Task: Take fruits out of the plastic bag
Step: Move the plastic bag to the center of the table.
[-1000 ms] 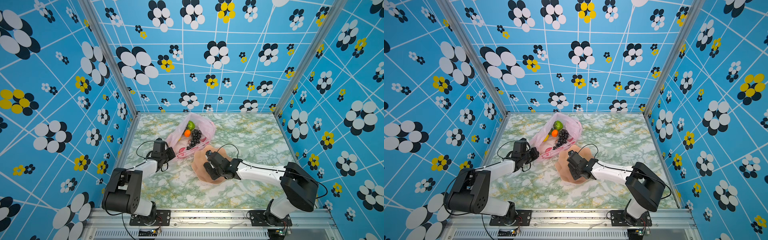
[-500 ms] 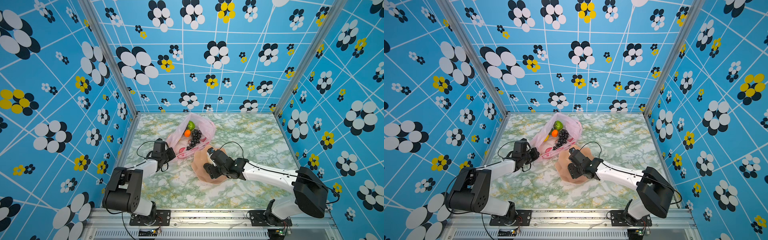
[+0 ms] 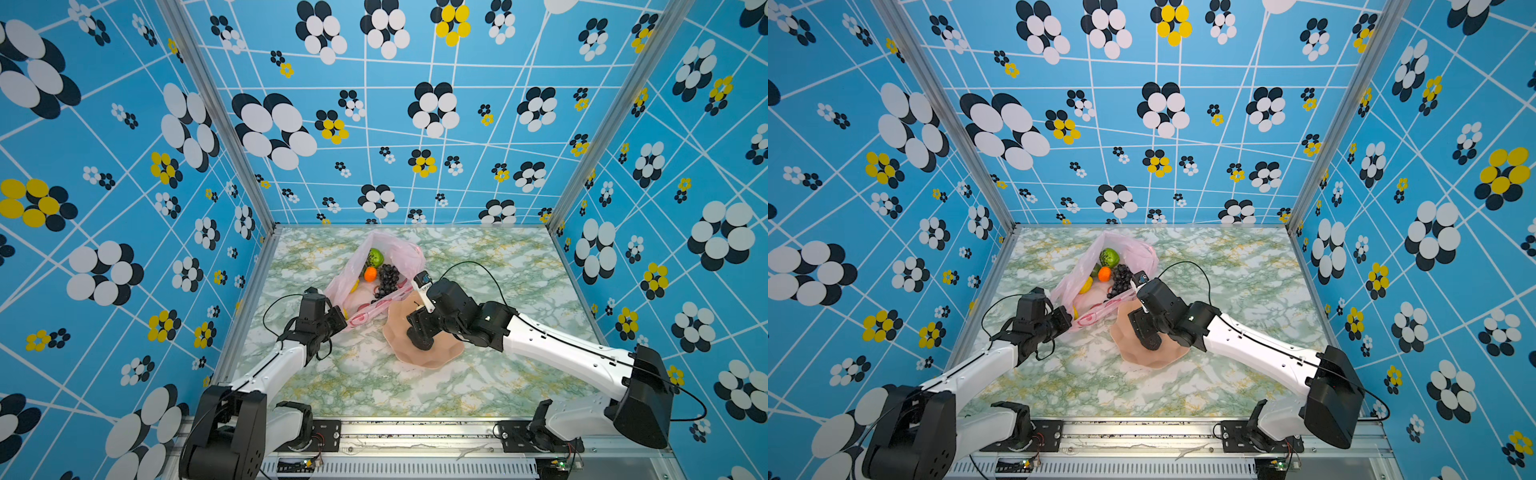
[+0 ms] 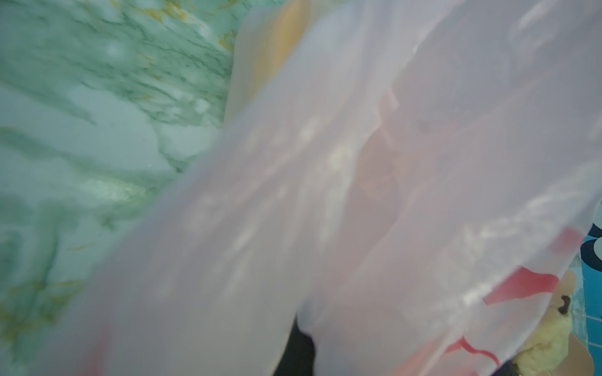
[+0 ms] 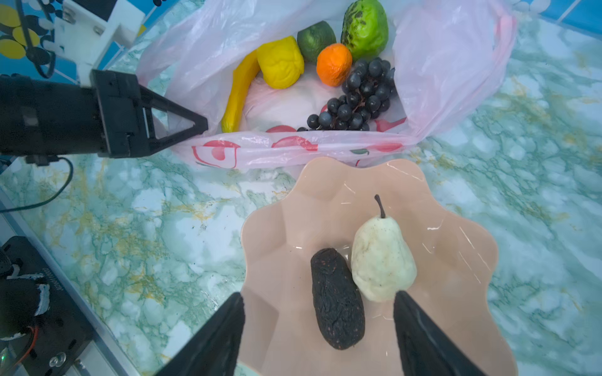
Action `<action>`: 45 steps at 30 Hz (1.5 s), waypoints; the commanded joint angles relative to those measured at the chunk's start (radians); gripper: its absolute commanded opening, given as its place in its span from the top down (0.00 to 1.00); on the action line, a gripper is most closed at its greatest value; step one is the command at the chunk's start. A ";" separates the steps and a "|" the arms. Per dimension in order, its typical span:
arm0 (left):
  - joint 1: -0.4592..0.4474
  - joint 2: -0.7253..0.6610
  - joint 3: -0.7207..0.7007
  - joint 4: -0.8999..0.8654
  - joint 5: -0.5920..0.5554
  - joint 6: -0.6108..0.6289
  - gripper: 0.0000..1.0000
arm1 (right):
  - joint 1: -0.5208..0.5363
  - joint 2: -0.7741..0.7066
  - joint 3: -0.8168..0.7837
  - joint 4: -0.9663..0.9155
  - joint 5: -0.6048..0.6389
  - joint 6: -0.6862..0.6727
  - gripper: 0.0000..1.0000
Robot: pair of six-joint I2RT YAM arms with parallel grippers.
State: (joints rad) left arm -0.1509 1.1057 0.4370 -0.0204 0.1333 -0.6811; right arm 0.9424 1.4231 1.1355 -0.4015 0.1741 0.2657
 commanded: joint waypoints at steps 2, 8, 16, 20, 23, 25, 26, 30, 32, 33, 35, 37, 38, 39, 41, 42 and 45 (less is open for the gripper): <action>-0.002 -0.181 -0.053 -0.184 -0.082 -0.039 1.00 | 0.005 0.066 0.059 0.040 -0.006 -0.019 0.26; -0.034 -0.348 -0.098 -0.264 -0.077 -0.098 1.00 | 0.005 0.163 0.128 0.103 -0.079 0.011 0.27; -0.107 -0.344 -0.086 -0.267 -0.121 -0.103 1.00 | 0.005 0.387 0.327 0.112 -0.164 0.038 0.29; -0.089 -0.312 -0.067 -0.254 -0.137 -0.083 1.00 | 0.005 0.516 0.433 0.121 -0.175 0.027 0.30; -0.022 -0.295 -0.067 -0.216 -0.085 -0.086 1.00 | 0.006 0.616 0.539 0.110 -0.185 -0.028 0.29; 0.015 -0.286 -0.070 -0.194 -0.060 -0.087 1.00 | 0.005 0.681 0.607 0.094 -0.194 -0.048 0.28; 0.024 -0.282 -0.068 -0.189 -0.054 -0.085 1.00 | 0.005 0.704 0.632 0.096 -0.202 -0.048 0.28; 0.037 -0.267 -0.063 -0.180 -0.042 -0.083 1.00 | 0.008 0.819 0.721 0.129 -0.257 0.020 0.25; 0.037 -0.263 -0.063 -0.176 -0.037 -0.084 1.00 | 0.010 0.866 0.772 0.122 -0.256 0.040 0.25; 0.038 -0.261 -0.063 -0.176 -0.035 -0.085 1.00 | 0.010 0.888 0.792 0.127 -0.253 0.045 0.25; 0.039 -0.261 -0.064 -0.173 -0.033 -0.087 1.00 | 0.010 0.925 0.828 0.132 -0.257 0.045 0.25; 0.039 -0.262 -0.066 -0.171 -0.027 -0.090 1.00 | 0.009 0.965 0.872 0.124 -0.261 0.043 0.25; 0.039 -0.262 -0.064 -0.171 -0.025 -0.091 1.00 | 0.010 0.982 0.892 0.127 -0.266 0.041 0.25; 0.039 -0.264 -0.063 -0.173 -0.022 -0.091 1.00 | 0.012 0.998 0.907 0.130 -0.268 0.043 0.24; 0.039 -0.265 -0.060 -0.176 -0.021 -0.089 1.00 | 0.012 1.027 0.939 0.131 -0.273 0.046 0.24; 0.039 -0.267 -0.058 -0.178 -0.021 -0.088 1.00 | 0.014 1.038 0.957 0.132 -0.275 0.046 0.23; 0.039 -0.265 -0.057 -0.184 -0.019 -0.087 1.00 | 0.022 1.082 1.014 0.122 -0.275 0.037 0.22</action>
State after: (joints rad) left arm -0.1204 0.8417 0.3538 -0.2058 0.1013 -0.7750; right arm 0.9501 2.4710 2.0857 -0.2790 -0.0856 0.3004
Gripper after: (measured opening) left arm 0.044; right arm 0.781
